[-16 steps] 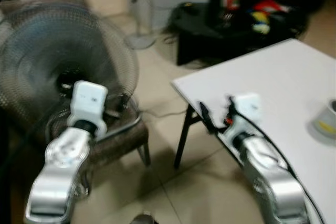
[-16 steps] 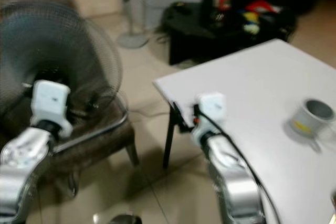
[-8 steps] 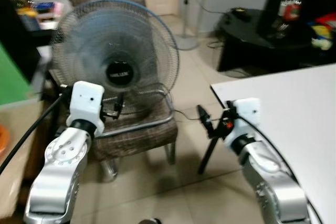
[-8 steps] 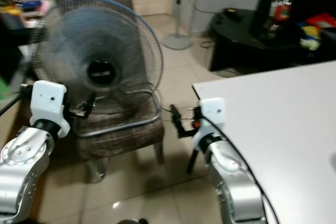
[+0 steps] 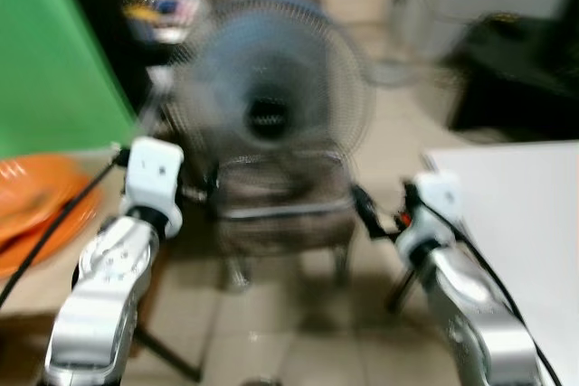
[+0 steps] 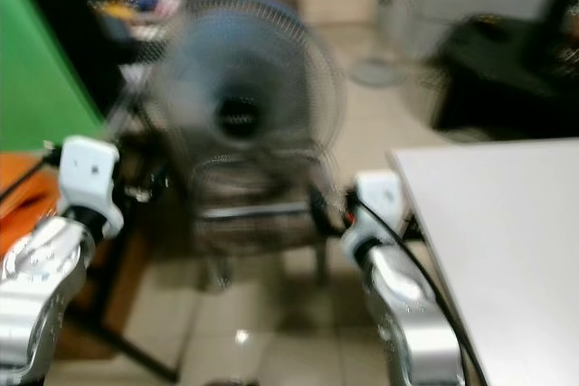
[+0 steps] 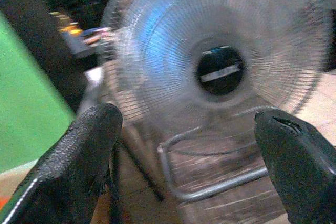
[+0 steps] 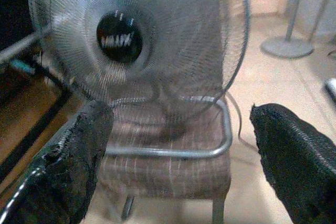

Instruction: Setting the table

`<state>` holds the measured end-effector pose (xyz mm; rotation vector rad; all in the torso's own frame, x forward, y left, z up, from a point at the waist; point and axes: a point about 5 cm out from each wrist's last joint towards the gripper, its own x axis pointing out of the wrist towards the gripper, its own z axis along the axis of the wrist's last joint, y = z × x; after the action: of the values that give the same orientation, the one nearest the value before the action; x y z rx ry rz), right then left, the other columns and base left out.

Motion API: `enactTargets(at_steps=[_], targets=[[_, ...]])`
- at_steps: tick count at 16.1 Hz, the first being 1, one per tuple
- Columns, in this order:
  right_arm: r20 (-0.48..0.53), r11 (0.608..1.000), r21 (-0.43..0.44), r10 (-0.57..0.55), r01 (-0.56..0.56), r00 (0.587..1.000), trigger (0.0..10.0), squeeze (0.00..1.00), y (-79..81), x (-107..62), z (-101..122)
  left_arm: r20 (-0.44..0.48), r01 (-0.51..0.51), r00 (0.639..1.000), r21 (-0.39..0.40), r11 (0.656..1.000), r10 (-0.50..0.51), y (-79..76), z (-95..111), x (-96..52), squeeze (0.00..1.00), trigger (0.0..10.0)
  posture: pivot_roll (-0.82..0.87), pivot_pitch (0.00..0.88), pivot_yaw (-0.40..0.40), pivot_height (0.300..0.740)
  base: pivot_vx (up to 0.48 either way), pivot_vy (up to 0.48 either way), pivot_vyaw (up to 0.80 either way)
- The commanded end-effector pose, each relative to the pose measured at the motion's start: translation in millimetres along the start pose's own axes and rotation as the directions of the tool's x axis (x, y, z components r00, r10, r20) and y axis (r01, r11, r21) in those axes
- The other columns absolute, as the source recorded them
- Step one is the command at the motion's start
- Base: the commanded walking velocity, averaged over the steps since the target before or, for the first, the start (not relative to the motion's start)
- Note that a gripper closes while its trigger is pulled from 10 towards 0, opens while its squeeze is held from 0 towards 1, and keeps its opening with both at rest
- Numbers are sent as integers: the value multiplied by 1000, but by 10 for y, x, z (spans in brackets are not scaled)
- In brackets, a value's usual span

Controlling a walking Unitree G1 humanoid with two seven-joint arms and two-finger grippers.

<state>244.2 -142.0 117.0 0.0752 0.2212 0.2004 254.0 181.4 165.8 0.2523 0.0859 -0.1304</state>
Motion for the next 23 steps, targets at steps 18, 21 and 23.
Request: enactTargets(at_steps=[18,21,23], targets=[[22,996,47,73,-74,997,10000,0,111,133,13,60,-43,997,18,999,42,120,97,-89,0,10000,222,0,10,740,134,0,484],[19,996,42,74,-75,997,10000,0,126,130,10,57,-40,998,16,999,39,125,93,-97,0,10000,219,0,7,740,384,0,0],[13,996,34,78,-78,997,10000,0,124,125,4,51,-37,998,11,999,37,111,74,-108,0,10000,221,0,1,740,382,0,0]])
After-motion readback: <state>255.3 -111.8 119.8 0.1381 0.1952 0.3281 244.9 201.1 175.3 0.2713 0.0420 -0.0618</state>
